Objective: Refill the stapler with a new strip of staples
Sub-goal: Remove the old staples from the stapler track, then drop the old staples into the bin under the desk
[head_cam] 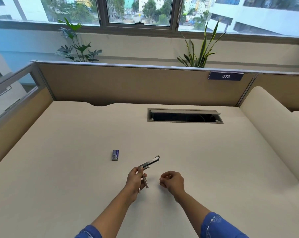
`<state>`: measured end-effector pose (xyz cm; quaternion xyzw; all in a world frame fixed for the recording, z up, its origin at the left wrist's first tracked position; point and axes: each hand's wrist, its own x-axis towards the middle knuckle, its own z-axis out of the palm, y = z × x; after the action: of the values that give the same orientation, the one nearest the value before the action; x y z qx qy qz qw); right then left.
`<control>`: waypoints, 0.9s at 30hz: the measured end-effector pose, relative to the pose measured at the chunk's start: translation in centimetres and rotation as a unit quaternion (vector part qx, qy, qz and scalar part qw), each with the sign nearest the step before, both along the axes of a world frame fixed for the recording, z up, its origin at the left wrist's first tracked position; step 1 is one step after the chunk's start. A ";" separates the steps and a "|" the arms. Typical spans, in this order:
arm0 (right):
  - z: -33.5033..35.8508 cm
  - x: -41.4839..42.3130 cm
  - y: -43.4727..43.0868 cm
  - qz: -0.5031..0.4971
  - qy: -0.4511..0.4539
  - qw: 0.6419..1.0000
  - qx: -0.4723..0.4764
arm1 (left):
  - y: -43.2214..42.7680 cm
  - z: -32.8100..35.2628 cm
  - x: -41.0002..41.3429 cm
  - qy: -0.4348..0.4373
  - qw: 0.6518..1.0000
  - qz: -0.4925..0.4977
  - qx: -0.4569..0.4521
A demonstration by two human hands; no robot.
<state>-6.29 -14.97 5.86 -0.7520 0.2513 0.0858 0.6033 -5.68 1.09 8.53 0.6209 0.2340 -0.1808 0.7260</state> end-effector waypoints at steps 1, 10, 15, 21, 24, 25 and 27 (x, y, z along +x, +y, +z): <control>-0.2 0.0 0.0 -0.005 0.003 1.000 0.011 | 0.1 -0.4 -0.1 0.002 1.000 0.001 0.002; -1.6 -0.2 0.6 -0.012 0.050 0.993 0.105 | 1.0 -3.2 -0.3 0.034 0.999 0.025 0.007; -1.8 -0.2 0.7 -0.010 0.059 0.990 0.126 | 0.7 -4.5 0.5 0.051 0.995 0.035 0.076; -1.7 0.0 0.6 -0.030 0.050 0.986 0.154 | -0.1 -4.7 1.6 0.064 0.986 0.054 0.145; -1.5 0.1 0.8 -0.041 0.052 0.983 0.173 | -0.3 -4.3 2.1 0.058 0.983 0.047 0.170; -1.4 0.2 0.8 -0.045 0.051 0.981 0.182 | -0.2 -4.4 2.3 0.055 0.982 0.046 0.175; -1.1 0.3 0.8 -0.050 0.047 0.978 0.196 | -0.1 -4.5 2.7 0.053 0.980 0.048 0.187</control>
<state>-6.01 -14.14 4.76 -0.6006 0.2949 0.1387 0.7301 -3.02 0.96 3.99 0.7233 0.3313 -0.1314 0.5915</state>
